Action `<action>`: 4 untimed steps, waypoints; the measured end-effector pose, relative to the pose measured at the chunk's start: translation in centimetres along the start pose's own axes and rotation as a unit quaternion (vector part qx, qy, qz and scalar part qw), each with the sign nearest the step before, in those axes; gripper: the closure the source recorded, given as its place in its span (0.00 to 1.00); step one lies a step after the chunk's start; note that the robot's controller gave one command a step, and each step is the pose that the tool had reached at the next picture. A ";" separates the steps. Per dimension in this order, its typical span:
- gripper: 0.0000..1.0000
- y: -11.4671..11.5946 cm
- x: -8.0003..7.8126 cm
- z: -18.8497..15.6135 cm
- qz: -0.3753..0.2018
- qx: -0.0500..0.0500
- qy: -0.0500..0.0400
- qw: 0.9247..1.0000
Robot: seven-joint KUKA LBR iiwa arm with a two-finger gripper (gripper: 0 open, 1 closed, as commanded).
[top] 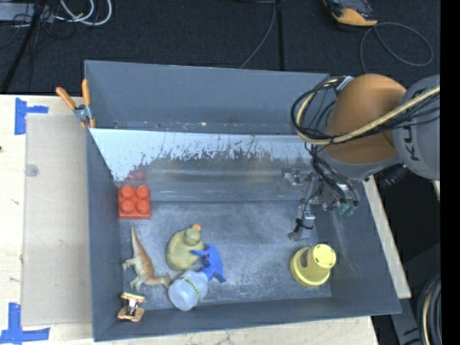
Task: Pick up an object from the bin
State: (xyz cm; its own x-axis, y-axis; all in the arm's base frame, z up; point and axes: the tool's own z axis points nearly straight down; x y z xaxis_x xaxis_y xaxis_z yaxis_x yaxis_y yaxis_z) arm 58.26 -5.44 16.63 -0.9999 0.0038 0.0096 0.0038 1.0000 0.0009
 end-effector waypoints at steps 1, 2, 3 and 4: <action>0.00 0.0 -0.2 -0.5 -0.001 0.000 -0.004 1.000; 0.00 -2.7 2.2 2.2 -0.007 -0.001 -0.005 1.000; 0.00 -4.3 5.7 3.8 -0.027 0.000 0.000 1.000; 0.00 -5.0 5.9 6.2 -0.040 -0.006 -0.003 0.999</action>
Offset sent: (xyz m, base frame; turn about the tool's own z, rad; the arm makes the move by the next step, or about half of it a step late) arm -0.0519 -0.0631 -0.0525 -0.0094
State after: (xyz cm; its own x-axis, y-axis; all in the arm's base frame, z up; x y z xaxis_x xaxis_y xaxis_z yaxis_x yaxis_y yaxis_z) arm 52.33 -10.42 10.52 -0.9971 -0.0766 0.0021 -0.0766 0.9970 0.0124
